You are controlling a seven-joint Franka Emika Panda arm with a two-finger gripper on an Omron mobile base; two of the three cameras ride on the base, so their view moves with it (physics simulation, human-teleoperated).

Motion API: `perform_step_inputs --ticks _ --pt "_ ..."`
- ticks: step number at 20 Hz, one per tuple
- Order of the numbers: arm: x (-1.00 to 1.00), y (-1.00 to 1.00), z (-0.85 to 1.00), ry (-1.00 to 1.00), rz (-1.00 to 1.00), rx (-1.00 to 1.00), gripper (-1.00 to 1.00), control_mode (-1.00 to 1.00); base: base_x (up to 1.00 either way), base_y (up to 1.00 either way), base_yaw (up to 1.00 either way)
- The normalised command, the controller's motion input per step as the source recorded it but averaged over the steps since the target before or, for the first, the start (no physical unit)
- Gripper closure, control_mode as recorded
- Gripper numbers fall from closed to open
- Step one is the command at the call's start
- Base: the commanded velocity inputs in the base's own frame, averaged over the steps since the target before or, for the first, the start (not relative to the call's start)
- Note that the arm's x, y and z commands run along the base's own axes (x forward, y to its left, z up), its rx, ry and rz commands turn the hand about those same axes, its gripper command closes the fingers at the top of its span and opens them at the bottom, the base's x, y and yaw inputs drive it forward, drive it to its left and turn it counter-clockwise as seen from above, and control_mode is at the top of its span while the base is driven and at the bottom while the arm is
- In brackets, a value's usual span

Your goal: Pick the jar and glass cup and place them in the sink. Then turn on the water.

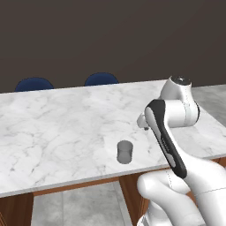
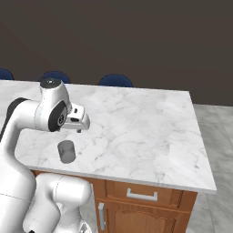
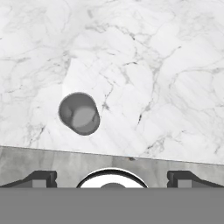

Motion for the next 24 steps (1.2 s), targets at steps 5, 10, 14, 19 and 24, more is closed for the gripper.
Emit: perform_step_inputs --ticks 5,10,14,19,24 --pt "0.07 0.07 -0.21 0.00 0.03 -0.02 -1.00 -1.00 0.00 0.00 0.00" --pt "0.00 0.16 -0.12 0.01 0.02 0.00 -1.00 -1.00 0.00 0.00 0.00" --pt "0.00 0.16 -0.02 0.04 0.01 0.00 -1.00 -1.00 0.00 0.00 0.00" --pt "0.00 0.16 -0.04 0.01 0.00 0.00 -1.00 -1.00 0.00 0.00 0.00" --pt "0.05 0.07 -0.20 0.00 0.00 0.00 -1.00 -1.00 0.00 0.00 0.00"
